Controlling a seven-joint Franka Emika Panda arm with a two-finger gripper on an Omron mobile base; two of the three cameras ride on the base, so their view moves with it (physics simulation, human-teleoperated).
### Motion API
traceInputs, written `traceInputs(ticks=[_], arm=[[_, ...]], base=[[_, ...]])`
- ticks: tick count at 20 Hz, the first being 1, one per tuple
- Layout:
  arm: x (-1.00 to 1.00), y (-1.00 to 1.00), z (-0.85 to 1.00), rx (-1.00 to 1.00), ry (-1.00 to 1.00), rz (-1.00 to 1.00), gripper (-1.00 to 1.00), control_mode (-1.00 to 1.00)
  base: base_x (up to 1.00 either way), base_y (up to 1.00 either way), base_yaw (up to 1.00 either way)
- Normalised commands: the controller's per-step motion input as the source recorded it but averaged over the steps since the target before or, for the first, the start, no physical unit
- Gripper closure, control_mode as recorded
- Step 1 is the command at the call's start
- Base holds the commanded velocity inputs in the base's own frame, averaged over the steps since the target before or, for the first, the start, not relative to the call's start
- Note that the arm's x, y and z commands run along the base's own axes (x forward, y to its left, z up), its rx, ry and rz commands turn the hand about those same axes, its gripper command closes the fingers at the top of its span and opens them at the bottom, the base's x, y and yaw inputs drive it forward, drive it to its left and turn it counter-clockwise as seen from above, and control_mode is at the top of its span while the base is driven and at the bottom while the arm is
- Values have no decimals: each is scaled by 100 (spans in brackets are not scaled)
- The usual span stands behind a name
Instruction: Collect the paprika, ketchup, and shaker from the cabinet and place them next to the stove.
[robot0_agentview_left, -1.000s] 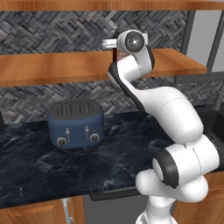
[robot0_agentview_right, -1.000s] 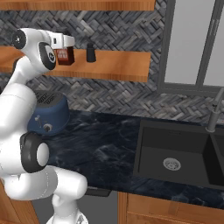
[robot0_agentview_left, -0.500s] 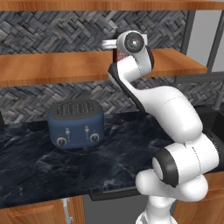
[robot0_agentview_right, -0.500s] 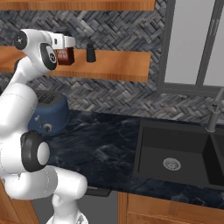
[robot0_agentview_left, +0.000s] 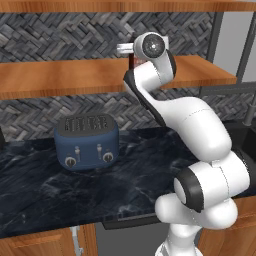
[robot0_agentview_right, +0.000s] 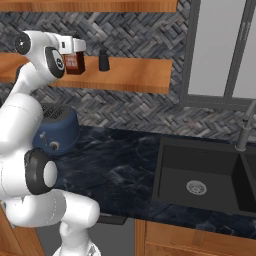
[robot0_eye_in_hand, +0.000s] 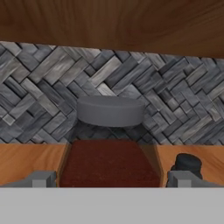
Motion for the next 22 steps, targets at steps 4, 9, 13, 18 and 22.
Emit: traceInputs(ticks=[4, 9, 13, 18, 22], arm=[[5, 0, 0, -2, 0, 0, -100, -100], [7, 0, 0, -2, 0, 0, -100, -100], [7, 0, 0, -2, 0, 0, -100, -100], [7, 0, -4, -3, 0, 0, -100, -100], [5, 0, -7, -1, 0, 0, -100, -100]], base=[[0, 0, 0], [0, 0, 0], [0, 0, 0], [0, 0, 0], [0, 0, 0]])
